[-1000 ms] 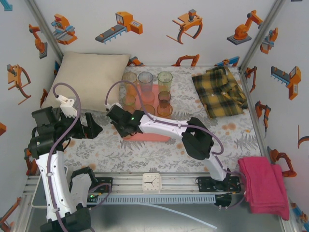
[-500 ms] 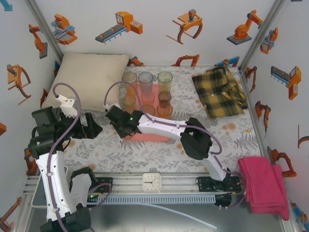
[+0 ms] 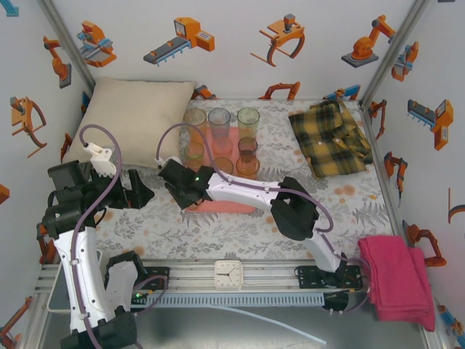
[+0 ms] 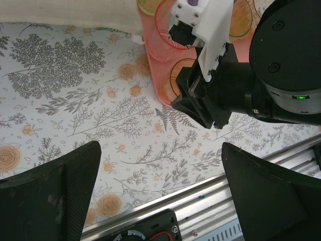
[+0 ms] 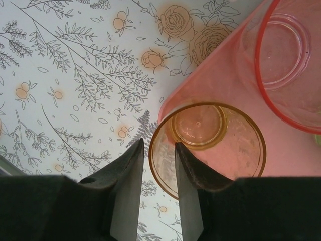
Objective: Place the glasses into the tray
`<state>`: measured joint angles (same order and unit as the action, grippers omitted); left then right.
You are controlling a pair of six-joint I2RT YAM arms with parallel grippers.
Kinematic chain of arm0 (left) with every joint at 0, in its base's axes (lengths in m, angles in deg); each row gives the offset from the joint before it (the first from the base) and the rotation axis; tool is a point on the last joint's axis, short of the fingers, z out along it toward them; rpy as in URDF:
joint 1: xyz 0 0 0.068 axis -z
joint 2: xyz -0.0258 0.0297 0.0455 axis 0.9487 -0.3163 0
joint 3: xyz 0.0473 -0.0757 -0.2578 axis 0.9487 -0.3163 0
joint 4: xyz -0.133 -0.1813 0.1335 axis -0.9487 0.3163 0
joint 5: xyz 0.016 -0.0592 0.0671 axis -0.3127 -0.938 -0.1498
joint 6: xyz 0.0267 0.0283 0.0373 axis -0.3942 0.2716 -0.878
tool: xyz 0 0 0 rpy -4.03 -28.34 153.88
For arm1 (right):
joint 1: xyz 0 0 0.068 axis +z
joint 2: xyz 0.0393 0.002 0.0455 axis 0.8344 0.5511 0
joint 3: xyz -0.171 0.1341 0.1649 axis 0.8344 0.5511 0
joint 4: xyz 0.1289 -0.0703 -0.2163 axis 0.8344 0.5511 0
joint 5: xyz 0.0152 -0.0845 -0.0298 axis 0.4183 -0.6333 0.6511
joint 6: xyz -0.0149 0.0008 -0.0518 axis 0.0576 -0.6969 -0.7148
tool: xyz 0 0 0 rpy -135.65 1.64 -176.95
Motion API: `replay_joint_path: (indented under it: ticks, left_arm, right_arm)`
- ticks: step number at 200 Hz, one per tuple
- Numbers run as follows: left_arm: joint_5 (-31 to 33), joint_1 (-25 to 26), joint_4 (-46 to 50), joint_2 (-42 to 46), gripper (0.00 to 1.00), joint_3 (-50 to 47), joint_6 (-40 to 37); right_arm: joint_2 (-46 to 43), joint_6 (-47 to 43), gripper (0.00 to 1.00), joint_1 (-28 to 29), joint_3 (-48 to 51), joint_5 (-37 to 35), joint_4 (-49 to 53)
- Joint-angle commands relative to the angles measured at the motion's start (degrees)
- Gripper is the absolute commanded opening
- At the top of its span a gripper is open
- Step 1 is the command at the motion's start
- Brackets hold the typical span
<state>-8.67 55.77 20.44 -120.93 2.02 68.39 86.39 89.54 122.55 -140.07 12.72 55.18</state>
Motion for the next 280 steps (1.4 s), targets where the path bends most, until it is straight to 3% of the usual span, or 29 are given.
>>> replay_joint_path:
  ticks: [1, 100, 173, 209, 280]
  left_arm:
    - [-1.8, -0.5, -0.7, 0.3, 0.98, 0.5, 0.7]
    - [-1.8, -1.0, -0.4, 0.9, 0.98, 0.6, 0.7]
    - [-2.4, -1.1, -0.4, 0.5, 0.97, 1.0, 0.9]
    - [-2.6, -1.1, -0.2, 0.2, 0.98, 0.9, 0.7]
    - [-4.6, -1.1, -1.1, -2.0, 0.97, 0.7, 1.5]
  right_arm:
    - [-2.8, -1.0, 0.34, 0.6, -0.8, -0.9, 0.6]
    - [-8.5, -2.7, 0.35, 0.6, 1.2, -1.6, 0.4]
    - [-22.8, -3.7, 0.35, -0.8, 10.3, -8.0, -0.8]
    - [-33.2, -0.7, 0.35, -7.4, 20.8, -10.1, -1.2]
    - [-54.1, 4.3, 0.37, -28.4, 40.4, -10.8, 4.3]
